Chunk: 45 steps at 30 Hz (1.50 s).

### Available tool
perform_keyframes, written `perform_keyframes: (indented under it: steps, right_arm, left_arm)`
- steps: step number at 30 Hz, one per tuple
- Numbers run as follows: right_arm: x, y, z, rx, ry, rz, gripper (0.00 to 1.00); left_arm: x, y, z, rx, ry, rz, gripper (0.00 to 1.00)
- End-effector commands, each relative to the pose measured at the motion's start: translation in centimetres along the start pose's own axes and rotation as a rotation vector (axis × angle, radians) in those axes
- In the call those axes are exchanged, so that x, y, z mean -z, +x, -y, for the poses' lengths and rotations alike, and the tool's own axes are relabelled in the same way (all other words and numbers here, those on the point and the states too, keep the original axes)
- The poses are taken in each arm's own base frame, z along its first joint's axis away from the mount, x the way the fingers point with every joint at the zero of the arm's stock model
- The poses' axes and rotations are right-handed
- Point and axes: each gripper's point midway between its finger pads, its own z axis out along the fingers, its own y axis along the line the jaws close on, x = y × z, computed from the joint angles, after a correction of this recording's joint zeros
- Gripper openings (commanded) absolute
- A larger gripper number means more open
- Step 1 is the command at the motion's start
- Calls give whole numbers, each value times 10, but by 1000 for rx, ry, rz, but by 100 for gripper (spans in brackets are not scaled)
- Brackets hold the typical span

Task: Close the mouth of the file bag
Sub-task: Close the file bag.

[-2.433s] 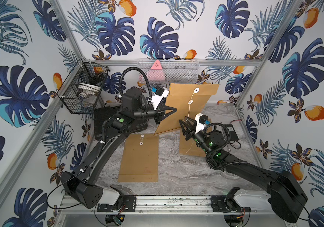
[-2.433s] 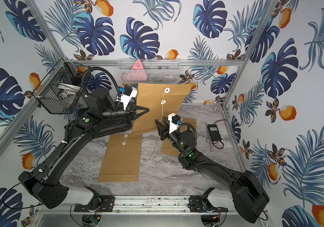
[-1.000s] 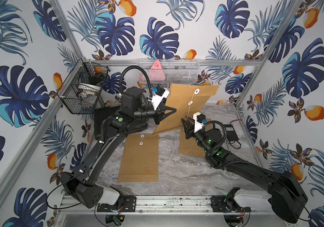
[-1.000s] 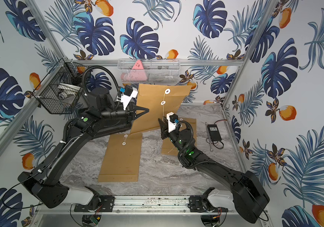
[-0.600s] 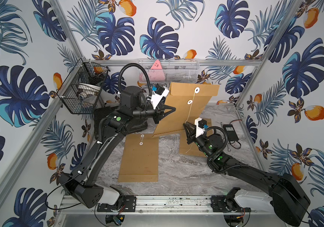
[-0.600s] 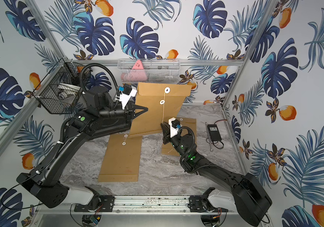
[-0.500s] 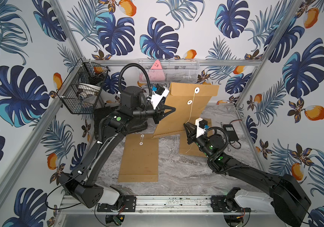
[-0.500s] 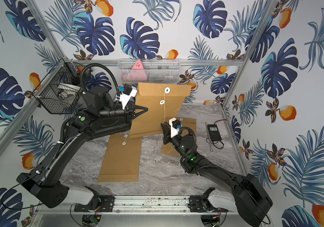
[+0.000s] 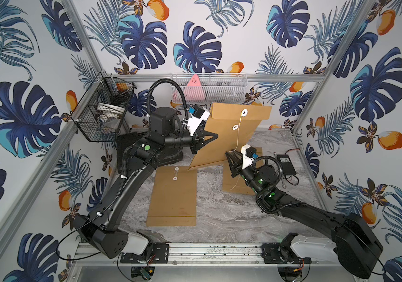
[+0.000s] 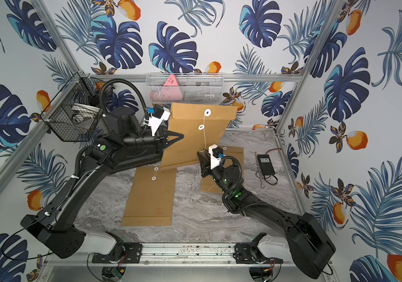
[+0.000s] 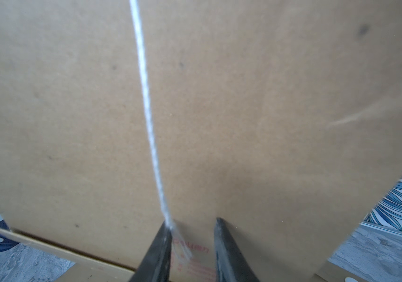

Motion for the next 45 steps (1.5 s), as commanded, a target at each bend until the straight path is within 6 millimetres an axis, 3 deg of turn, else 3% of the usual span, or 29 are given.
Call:
perform_keyframes:
  steps: [1,6,14,23,35,41,45]
  right_arm:
    - [0,-16,-5,-23,-24,65,26]
    - [3,-18,-2,-45,-10,80,20]
    - [9,-16,-5,-59,-32,74,0]
    - [21,-5,-16,-67,-96,23,0]
    - [20,0,-75,-42,-213,-69,0]
    - [13,12,-109,26,-258,-139,0]
    - [9,19,-119,39,-270,-175,0]
  left_arm:
    - [2,-8,5,-19,15,22,0]
    - [2,-8,4,-16,13,22,0]
    - [2,-6,-1,-5,-14,19,0]
    - [1,-2,-10,22,-55,30,0]
    - [-6,19,-12,58,-26,1,0]
    - [-8,20,-8,68,6,-7,0]
    - [-8,19,-1,70,48,-7,0]
